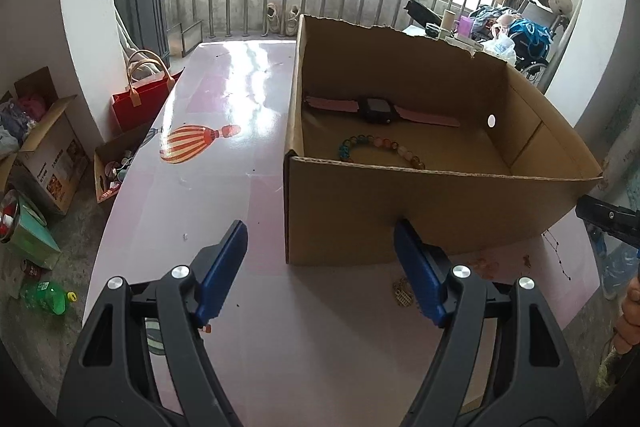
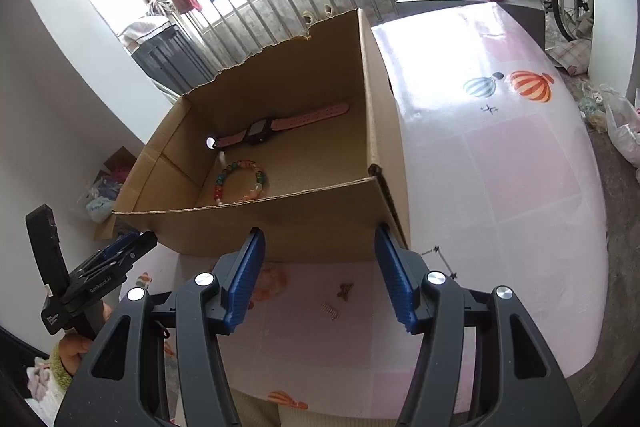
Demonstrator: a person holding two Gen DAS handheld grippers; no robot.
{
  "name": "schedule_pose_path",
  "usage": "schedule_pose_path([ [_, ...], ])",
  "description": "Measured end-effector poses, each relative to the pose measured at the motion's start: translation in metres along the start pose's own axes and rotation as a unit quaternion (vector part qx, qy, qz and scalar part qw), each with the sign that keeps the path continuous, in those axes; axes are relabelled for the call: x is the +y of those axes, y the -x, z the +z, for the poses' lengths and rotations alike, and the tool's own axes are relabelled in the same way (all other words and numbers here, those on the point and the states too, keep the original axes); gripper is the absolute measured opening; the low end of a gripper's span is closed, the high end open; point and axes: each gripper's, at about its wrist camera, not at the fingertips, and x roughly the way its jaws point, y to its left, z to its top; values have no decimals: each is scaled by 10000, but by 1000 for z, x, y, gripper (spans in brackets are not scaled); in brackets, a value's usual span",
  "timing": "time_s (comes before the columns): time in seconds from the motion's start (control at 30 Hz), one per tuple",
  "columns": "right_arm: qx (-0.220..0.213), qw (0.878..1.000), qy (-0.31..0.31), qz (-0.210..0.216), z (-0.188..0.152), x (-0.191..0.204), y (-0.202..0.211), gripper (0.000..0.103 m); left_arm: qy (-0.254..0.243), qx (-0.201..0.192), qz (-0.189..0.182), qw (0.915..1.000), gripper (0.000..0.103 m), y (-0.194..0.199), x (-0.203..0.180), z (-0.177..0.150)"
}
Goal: Organize jewelry
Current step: 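Withdraw both tools from the box toward the remaining jewelry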
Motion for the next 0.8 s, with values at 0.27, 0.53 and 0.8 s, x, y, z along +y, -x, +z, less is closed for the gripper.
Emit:
schedule_pose_path([
  [0.27, -60, 10000, 6, -16, 12, 4, -13, 57, 117, -108, 36, 9999, 72, -19, 5, 14],
  [0.53, -138, 9975, 605, -324, -16, 17, 4, 80, 55, 17, -139, 9999, 78, -4, 4, -13],
  [0.8, 232, 9870, 1259, -968, -77, 16, -2, 92, -622, 621, -51, 9961, 84, -17, -19, -65],
])
